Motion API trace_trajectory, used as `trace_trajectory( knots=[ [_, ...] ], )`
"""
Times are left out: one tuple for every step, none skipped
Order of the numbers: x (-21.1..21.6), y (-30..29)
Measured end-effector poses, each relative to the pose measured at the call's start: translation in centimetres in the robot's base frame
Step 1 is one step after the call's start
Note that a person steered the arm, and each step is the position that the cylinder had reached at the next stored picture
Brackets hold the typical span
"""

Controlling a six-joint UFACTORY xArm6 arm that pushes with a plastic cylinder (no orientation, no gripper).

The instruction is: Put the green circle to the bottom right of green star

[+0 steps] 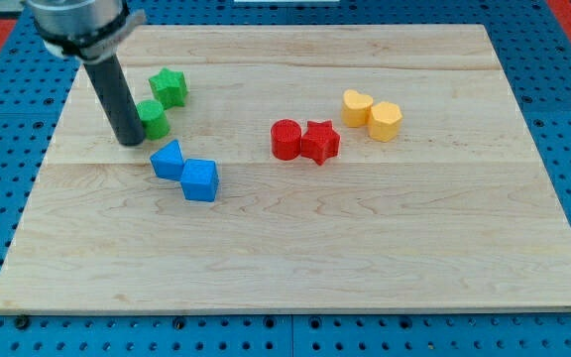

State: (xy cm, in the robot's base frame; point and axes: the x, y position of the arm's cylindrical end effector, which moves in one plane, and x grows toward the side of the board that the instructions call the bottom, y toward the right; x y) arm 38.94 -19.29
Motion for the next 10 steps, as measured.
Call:
trace_trajectory(
  knots=[
    [-3.2, 0.0],
    [-3.3, -0.3],
    [-3.2, -3.5],
    [-3.2, -3.5],
    [-3.3, -3.5],
    [-3.3, -3.4],
    [-3.2, -2.9],
    [-3.2, -2.9],
    [-3.2, -2.9],
    [-2.1, -3.0]
  ],
)
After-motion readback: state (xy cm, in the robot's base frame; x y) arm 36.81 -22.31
